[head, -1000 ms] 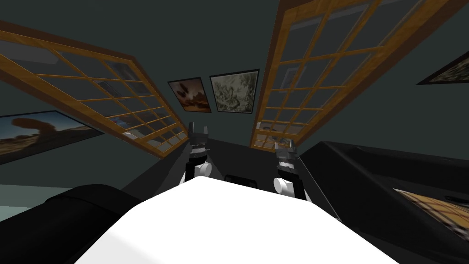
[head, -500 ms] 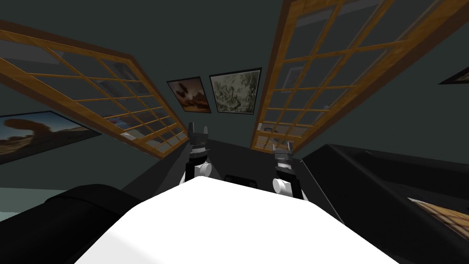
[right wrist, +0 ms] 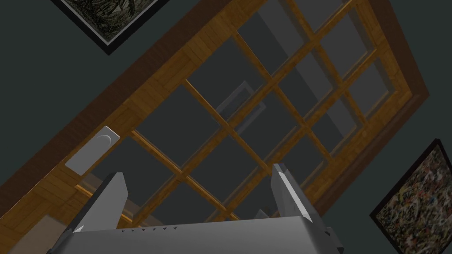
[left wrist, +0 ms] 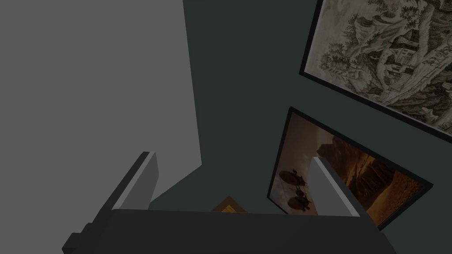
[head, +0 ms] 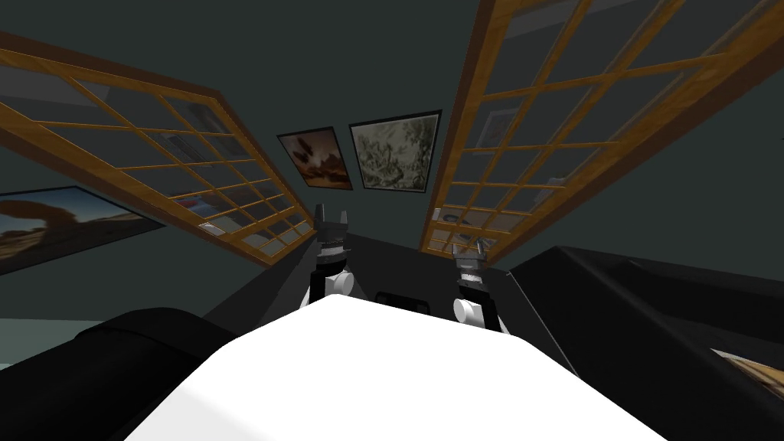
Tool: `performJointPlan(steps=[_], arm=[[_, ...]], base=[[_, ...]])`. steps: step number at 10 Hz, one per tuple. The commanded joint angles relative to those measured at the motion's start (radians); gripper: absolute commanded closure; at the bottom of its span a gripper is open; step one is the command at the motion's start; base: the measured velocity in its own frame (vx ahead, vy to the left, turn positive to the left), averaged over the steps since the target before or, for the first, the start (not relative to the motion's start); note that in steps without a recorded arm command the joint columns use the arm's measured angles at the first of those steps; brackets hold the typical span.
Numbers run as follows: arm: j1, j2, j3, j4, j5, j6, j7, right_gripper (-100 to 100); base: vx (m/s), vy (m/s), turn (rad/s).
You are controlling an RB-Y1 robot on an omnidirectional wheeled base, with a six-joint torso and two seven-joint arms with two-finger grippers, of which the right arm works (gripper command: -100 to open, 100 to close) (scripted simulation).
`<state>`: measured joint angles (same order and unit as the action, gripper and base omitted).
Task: Pull the door open
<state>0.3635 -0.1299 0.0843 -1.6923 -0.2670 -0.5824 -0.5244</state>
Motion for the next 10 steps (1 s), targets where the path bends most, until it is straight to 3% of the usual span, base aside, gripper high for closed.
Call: performJointPlan(steps=[1,10], arm=[[-0.006,-0.009,0.005,0.028,-0.015,-0.009,-0.042,-100],[-0.053,-0.045,0.037,0.215,-0.090,-0.076,-0.258,-100]], base=[[0.081,0.008,0.022],[0.103,0.003,0.026]])
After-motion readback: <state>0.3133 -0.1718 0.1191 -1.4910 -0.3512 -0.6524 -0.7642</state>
